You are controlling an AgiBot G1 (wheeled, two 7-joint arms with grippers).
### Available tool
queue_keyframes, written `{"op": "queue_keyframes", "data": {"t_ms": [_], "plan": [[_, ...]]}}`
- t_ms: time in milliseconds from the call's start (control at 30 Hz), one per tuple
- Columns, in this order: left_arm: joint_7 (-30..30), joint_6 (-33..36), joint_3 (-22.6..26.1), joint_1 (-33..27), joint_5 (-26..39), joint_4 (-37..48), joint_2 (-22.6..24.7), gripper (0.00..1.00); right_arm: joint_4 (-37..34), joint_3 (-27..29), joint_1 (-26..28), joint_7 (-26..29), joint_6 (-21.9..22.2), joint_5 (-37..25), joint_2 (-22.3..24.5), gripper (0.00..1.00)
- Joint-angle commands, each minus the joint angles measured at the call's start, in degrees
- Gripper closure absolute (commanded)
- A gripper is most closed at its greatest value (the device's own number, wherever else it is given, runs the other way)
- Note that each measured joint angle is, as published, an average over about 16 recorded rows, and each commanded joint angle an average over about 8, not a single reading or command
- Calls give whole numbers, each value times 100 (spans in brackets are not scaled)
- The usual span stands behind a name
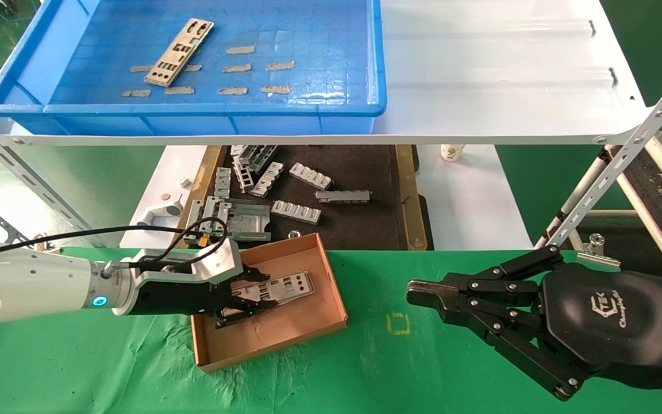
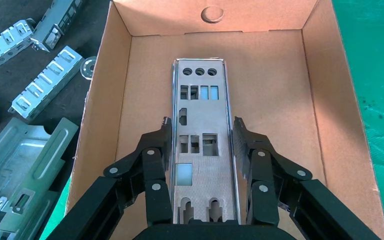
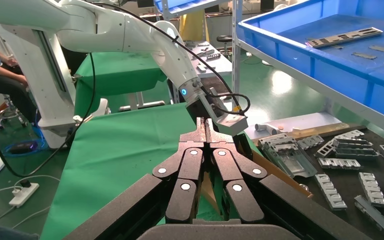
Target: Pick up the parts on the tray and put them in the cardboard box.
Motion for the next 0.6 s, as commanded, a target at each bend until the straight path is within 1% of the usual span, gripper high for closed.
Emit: {"op": "queue_keyframes", "data": {"t_ms": [33, 333, 600], "plan": [[0, -10, -3, -6, 1, 12, 0, 0, 0, 0, 0, 0, 0, 0, 0, 100], [36, 33, -16, -24, -24, 41, -6, 0, 0, 0, 0, 0, 0, 0, 0, 100], [74, 171, -70, -57, -127, -99, -78, 0, 0, 0, 0, 0, 0, 0, 0, 100]]}}
